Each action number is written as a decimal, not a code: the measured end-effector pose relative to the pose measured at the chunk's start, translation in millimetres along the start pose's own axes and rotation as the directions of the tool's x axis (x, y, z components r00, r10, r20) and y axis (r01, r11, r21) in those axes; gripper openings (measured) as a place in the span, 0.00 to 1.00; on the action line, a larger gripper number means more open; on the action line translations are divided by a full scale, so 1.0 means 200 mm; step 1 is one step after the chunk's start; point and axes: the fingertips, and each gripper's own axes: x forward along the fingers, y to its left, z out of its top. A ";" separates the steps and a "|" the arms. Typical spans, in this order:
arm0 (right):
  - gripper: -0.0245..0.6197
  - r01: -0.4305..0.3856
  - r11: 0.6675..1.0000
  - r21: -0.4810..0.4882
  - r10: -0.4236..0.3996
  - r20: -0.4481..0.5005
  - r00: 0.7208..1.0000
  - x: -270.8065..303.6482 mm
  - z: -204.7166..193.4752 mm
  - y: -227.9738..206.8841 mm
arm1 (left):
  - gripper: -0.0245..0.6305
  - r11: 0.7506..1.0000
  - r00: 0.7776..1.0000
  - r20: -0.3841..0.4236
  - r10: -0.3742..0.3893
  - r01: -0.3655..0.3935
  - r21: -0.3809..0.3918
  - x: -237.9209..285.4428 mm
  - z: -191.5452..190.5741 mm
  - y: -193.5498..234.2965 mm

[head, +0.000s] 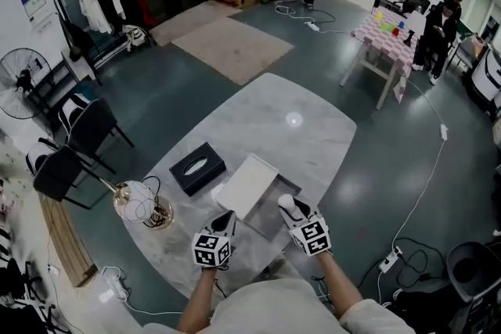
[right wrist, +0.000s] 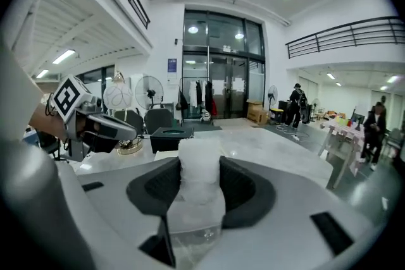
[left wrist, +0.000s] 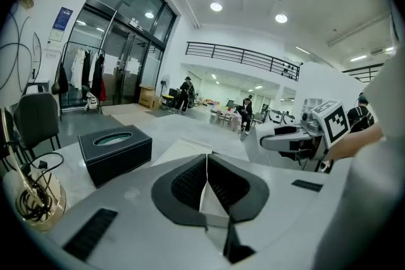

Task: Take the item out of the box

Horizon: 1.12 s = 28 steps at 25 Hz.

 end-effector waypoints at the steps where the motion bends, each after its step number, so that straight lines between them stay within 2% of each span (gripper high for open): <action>1: 0.32 0.017 1.000 0.012 -0.017 0.017 1.000 -0.03 0.02 -0.01 | 0.06 1.000 1.000 0.003 -0.002 0.002 0.003 0.00 0.01 -0.01; 10: 0.31 0.133 0.988 0.076 -0.140 0.105 0.985 -0.29 0.07 -0.08 | 0.06 1.000 0.999 0.023 -0.023 0.023 0.015 -0.01 0.03 -0.06; 28: 0.31 0.302 0.932 0.200 -0.325 0.090 0.941 -0.63 -0.11 -0.22 | 0.06 0.999 0.999 0.019 -0.040 0.039 0.020 0.01 0.01 -0.11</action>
